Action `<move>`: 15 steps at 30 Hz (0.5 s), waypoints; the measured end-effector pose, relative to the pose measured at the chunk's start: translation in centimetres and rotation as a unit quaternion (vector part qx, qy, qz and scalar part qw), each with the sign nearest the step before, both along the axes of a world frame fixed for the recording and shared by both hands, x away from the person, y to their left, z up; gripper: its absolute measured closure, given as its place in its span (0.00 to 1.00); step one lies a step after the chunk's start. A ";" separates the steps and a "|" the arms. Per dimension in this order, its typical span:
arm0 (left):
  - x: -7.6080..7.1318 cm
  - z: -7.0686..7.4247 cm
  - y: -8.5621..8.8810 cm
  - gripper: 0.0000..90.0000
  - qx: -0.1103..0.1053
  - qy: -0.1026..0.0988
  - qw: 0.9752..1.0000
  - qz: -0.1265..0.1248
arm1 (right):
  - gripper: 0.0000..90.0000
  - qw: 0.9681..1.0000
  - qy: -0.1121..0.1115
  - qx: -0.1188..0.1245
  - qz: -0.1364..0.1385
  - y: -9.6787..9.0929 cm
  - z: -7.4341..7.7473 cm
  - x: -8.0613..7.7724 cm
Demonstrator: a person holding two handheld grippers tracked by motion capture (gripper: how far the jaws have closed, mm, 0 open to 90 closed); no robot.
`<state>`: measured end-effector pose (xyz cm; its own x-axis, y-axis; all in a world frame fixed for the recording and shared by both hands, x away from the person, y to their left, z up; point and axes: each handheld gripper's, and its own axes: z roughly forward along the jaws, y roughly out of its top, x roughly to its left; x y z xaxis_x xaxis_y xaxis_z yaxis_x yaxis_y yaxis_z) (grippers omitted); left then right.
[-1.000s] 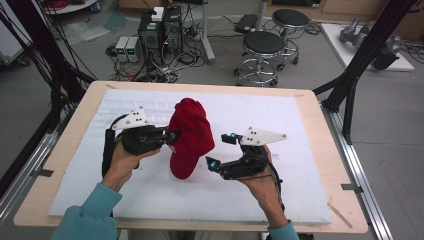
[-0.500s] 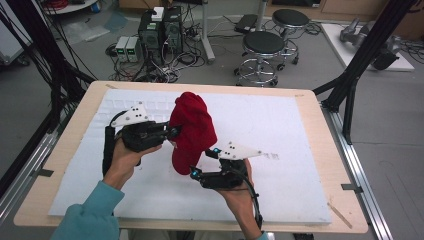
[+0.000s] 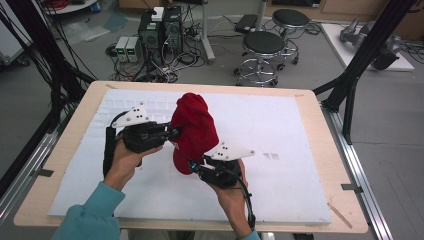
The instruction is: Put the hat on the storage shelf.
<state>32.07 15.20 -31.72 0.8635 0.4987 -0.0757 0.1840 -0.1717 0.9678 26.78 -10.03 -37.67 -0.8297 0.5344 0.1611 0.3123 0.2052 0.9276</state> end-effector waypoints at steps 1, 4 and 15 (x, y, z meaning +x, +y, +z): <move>0.0 0.0 0.0 0.96 -0.001 0.000 1.000 0.001 | 0.92 1.000 0.015 0.006 -0.002 0.0 0.0 0.1; -0.1 0.0 0.1 0.96 -0.004 0.001 1.000 -0.002 | 0.94 1.000 0.027 0.013 -0.005 -0.2 -0.1 0.3; -0.1 -0.1 0.3 0.86 -0.015 0.010 1.000 -0.006 | 0.95 1.000 0.025 0.011 -0.011 -0.4 -0.1 0.1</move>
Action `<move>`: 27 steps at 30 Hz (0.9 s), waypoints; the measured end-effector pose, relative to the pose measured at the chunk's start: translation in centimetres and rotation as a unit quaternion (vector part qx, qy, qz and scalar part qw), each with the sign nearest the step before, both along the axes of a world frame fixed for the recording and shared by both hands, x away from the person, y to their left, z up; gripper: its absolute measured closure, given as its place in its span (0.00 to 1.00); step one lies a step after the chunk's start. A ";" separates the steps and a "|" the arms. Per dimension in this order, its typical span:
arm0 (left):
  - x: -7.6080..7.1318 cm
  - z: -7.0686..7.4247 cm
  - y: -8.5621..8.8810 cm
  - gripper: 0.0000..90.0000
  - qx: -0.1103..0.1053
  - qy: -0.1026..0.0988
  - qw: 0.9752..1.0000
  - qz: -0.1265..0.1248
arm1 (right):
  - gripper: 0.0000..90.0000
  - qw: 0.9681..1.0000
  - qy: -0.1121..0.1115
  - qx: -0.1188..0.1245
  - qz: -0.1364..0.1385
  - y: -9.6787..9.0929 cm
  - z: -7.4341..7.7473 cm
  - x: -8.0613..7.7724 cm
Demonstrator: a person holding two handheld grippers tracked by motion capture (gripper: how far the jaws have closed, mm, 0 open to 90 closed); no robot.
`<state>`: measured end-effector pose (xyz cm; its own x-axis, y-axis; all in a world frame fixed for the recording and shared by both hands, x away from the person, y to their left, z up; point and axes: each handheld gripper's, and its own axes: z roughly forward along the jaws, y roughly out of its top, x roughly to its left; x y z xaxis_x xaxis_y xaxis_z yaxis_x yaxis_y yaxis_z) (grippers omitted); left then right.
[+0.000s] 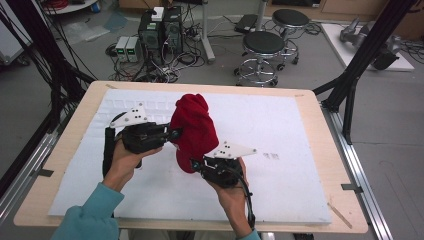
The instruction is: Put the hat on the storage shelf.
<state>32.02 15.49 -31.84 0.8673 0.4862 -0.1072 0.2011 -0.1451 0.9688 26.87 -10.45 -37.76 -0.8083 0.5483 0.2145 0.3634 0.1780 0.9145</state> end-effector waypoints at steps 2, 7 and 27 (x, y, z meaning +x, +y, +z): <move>0.0 0.1 0.2 0.82 -0.015 0.000 1.000 0.001 | 0.95 1.000 -0.001 -0.001 -0.003 -0.1 0.0 0.0; -0.1 0.2 0.1 0.49 -0.011 0.008 0.999 0.032 | 0.95 1.000 0.003 0.002 -0.007 -0.2 -0.3 0.0; -1.4 -1.6 4.2 0.23 -0.007 -0.008 0.997 0.078 | 0.95 0.999 -0.019 0.031 -0.030 -0.7 1.0 1.0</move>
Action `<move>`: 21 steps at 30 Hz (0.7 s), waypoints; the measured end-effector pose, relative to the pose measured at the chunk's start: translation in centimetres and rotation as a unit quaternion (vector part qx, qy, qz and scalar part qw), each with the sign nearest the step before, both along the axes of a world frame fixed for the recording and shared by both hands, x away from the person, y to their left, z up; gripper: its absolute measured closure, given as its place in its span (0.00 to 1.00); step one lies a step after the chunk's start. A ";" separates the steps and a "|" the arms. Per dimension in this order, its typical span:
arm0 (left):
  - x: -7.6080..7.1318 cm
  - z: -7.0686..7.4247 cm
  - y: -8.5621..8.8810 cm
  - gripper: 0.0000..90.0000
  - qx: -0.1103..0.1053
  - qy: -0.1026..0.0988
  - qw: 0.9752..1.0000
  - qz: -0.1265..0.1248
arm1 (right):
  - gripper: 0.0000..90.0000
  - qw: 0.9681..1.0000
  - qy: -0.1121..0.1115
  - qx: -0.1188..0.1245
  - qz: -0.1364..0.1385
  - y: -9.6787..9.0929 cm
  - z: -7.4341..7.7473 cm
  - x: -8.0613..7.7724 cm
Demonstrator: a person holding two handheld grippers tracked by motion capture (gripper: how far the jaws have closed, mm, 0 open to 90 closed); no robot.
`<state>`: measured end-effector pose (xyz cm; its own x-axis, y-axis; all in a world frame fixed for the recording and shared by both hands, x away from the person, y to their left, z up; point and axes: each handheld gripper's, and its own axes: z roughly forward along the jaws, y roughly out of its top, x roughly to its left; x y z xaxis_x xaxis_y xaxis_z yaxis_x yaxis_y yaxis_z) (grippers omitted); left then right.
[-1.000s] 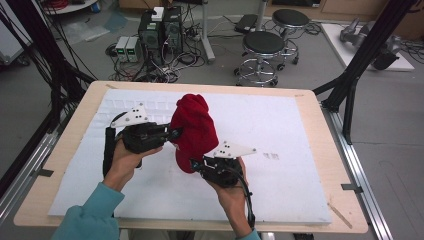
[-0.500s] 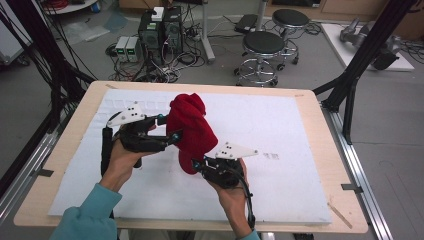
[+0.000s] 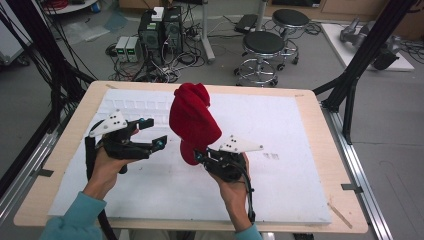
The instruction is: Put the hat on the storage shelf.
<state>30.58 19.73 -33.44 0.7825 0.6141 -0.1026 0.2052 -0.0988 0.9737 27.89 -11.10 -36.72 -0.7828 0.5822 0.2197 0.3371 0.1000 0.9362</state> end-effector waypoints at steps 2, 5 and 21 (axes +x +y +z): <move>-0.3 -0.5 0.8 0.23 0.000 -0.006 1.000 0.004 | 0.95 1.000 -0.003 -0.001 -0.001 0.0 0.1 0.1; -0.9 -1.5 1.7 0.21 -0.004 -0.014 1.000 0.008 | 0.95 1.000 -0.010 -0.004 -0.008 0.1 0.6 0.9; -2.9 -7.5 6.8 0.19 -0.033 -0.028 0.997 0.059 | 0.95 0.998 -0.037 -0.003 -0.042 2.0 1.8 5.9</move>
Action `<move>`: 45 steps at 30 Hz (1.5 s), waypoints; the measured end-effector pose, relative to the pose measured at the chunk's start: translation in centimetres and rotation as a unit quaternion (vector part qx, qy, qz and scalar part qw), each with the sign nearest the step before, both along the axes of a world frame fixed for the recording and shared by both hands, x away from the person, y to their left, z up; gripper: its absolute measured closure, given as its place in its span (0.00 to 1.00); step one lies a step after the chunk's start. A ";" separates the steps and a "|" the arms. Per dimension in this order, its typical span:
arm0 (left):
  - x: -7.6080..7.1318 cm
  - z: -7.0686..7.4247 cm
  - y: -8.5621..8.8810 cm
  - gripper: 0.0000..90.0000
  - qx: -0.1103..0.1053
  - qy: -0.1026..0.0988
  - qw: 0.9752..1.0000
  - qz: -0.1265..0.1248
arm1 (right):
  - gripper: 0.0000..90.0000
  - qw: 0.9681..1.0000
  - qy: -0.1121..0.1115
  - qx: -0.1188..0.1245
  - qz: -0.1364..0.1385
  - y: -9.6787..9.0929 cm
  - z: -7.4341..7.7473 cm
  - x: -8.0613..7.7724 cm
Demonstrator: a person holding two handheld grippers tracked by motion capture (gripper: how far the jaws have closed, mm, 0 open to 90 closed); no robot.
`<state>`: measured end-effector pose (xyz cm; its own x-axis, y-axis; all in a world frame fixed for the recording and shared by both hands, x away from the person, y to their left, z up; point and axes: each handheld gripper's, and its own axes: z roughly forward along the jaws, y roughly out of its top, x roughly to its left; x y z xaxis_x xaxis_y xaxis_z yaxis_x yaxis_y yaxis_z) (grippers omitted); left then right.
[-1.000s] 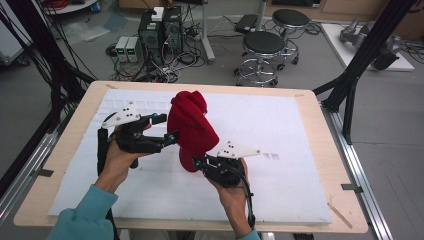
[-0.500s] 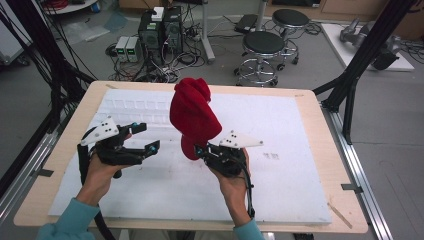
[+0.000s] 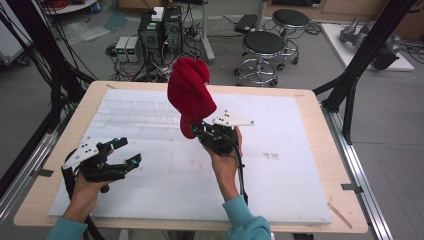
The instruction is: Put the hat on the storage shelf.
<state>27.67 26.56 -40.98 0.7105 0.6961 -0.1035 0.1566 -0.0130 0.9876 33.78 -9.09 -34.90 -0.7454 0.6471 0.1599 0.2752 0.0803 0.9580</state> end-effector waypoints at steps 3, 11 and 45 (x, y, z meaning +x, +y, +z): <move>-0.3 -0.9 0.2 0.19 -0.008 -0.009 1.000 0.002 | 0.95 1.000 -0.008 0.005 -0.013 0.8 0.1 1.5; -1.1 -2.2 0.5 0.18 0.013 -0.032 0.999 0.039 | 0.95 0.999 -0.006 0.004 -0.031 2.6 -0.3 4.1; -1.5 -4.2 2.1 0.19 -0.004 -0.031 0.998 0.063 | 0.95 0.996 0.003 -0.007 -0.087 6.3 -2.4 8.1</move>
<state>26.18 28.65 -45.19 0.6225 0.7797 -0.0669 0.0942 0.0101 0.9955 41.84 -2.77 -37.31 -0.6213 0.7685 0.1530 0.2910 0.0449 0.9557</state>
